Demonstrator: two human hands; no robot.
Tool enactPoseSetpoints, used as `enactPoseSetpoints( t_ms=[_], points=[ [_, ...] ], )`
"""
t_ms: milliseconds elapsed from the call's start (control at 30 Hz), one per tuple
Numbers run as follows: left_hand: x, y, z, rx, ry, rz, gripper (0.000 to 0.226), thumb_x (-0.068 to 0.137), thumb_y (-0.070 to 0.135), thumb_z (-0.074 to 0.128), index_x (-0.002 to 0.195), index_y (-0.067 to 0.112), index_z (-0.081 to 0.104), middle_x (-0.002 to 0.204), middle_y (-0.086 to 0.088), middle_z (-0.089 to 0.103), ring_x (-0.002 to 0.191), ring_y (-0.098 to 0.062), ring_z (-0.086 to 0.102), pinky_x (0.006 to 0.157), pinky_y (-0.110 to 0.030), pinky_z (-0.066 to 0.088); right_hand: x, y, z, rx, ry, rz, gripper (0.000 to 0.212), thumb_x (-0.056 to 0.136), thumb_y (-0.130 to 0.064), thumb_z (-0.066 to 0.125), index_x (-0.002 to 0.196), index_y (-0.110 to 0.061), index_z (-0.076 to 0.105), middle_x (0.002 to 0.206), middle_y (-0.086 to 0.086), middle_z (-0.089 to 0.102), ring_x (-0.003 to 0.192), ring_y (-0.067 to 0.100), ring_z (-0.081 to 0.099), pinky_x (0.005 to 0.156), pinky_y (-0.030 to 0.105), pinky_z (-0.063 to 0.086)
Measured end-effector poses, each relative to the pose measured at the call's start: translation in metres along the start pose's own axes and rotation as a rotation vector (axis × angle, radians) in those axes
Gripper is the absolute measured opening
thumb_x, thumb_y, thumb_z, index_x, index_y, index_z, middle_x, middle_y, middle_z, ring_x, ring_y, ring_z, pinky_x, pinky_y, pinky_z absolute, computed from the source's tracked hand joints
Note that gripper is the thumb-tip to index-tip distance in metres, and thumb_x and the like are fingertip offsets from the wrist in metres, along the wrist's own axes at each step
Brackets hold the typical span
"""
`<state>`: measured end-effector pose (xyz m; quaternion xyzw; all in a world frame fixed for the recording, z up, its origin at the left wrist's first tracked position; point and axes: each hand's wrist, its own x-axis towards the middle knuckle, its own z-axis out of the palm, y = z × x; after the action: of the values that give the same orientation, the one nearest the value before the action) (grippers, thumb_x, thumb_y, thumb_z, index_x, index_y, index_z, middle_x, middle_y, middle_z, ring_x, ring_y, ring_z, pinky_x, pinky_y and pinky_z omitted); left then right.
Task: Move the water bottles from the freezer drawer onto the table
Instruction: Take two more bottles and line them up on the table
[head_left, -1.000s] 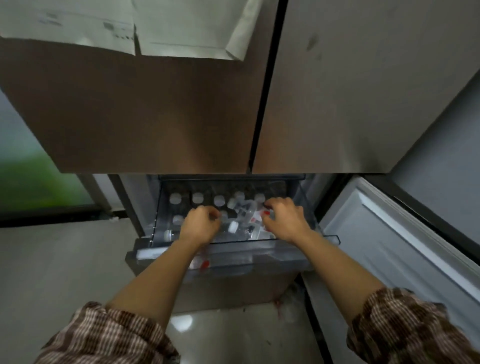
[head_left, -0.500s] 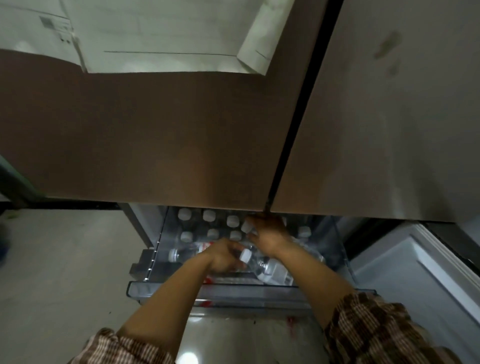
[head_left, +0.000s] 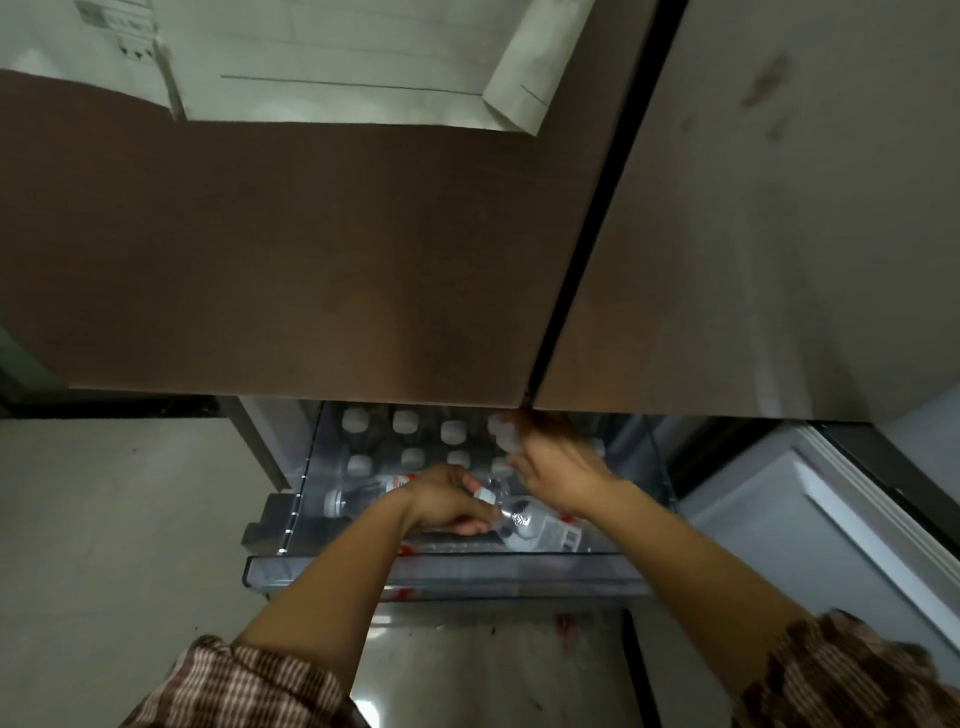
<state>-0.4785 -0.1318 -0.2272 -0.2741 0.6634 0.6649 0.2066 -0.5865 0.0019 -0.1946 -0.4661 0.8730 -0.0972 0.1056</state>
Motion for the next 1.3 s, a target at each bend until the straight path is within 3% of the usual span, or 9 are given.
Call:
enactPoseSetpoints(
  t_ms=[133,233,400,567,633,800,1000,1167,1300],
  points=[
    [-0.006,0.003,0.007,0.038,-0.002,0.015,0.015,0.082,0.006,0.071,0.094,0.003,0.064,0.081,-0.012,0.066,0.068,-0.012,0.065,0.071,-0.022,0.058,-0.03,0.003,-0.021,-0.156,0.035,-0.068,0.051,0.092,-0.024,0.054,0.139,-0.016,0.035,0.136,0.012,0.041,0.111,0.032,0.05,0.084,0.043,0.049],
    [-0.014,0.013,0.012,0.049,0.054,0.087,0.015,0.078,0.006,0.076,0.085,0.003,0.064,0.074,-0.014,0.065,0.055,-0.009,0.064,0.06,-0.018,0.057,-0.046,0.003,-0.036,-0.243,0.034,-0.007,0.043,0.094,-0.027,0.052,0.131,-0.01,0.042,0.13,0.015,0.046,0.108,0.035,0.052,0.081,0.042,0.047],
    [-0.031,0.04,0.014,0.142,0.169,0.22,0.013,0.076,0.017,0.079,0.085,0.013,0.07,0.083,-0.009,0.072,0.065,-0.011,0.067,0.063,-0.019,0.058,-0.074,0.005,-0.051,-0.286,0.094,0.065,0.033,0.094,-0.029,0.05,0.119,-0.008,0.046,0.12,0.015,0.05,0.106,0.03,0.051,0.081,0.038,0.045],
    [-0.057,0.051,0.014,0.508,0.355,0.497,0.014,0.072,0.024,0.078,0.073,0.012,0.071,0.063,0.003,0.065,0.058,-0.005,0.057,0.055,-0.024,0.048,-0.094,-0.013,-0.059,-0.335,0.208,0.071,0.036,0.092,-0.03,0.057,0.114,-0.001,0.054,0.107,0.018,0.054,0.087,0.035,0.058,0.057,0.037,0.043],
    [-0.069,0.049,0.015,0.593,0.432,0.591,0.019,0.071,0.024,0.077,0.071,0.006,0.071,0.063,-0.003,0.066,0.057,-0.006,0.054,0.053,-0.028,0.043,-0.1,-0.022,-0.064,-0.334,0.267,0.052,0.036,0.088,-0.027,0.064,0.108,0.002,0.058,0.1,0.02,0.057,0.076,0.036,0.061,0.049,0.035,0.043],
    [-0.104,0.049,0.025,0.711,0.514,0.776,0.022,0.072,0.026,0.071,0.068,0.006,0.065,0.066,-0.009,0.062,0.061,-0.012,0.052,0.058,-0.034,0.044,-0.119,-0.031,-0.074,-0.256,0.289,-0.013,0.041,0.096,-0.032,0.048,0.126,-0.004,0.046,0.121,0.014,0.047,0.101,0.032,0.054,0.074,0.038,0.044],
    [-0.162,0.055,0.027,0.718,0.643,0.832,0.015,0.073,0.026,0.069,0.073,0.011,0.07,0.074,-0.006,0.062,0.069,-0.013,0.057,0.064,-0.036,0.049,-0.134,-0.059,-0.096,-0.101,0.387,-0.094,0.036,0.092,-0.026,0.058,0.118,-0.003,0.051,0.114,0.014,0.049,0.091,0.034,0.056,0.073,0.043,0.047],
    [-0.223,0.063,0.026,0.714,0.865,0.805,0.021,0.073,0.027,0.069,0.07,0.006,0.067,0.075,-0.008,0.061,0.068,-0.019,0.058,0.066,-0.042,0.052,-0.144,-0.083,-0.121,0.021,0.467,-0.229,0.031,0.087,-0.025,0.064,0.112,-0.009,0.052,0.106,0.005,0.05,0.088,0.027,0.055,0.073,0.032,0.042],
    [-0.278,0.059,0.032,0.698,1.089,0.807,0.02,0.073,0.03,0.071,0.072,0.01,0.07,0.073,-0.004,0.061,0.065,-0.013,0.055,0.061,-0.035,0.049,-0.152,-0.114,-0.141,0.093,0.51,-0.376,0.033,0.084,-0.027,0.068,0.11,-0.015,0.052,0.103,-0.003,0.047,0.085,0.016,0.052,0.074,0.026,0.04]
  ],
)
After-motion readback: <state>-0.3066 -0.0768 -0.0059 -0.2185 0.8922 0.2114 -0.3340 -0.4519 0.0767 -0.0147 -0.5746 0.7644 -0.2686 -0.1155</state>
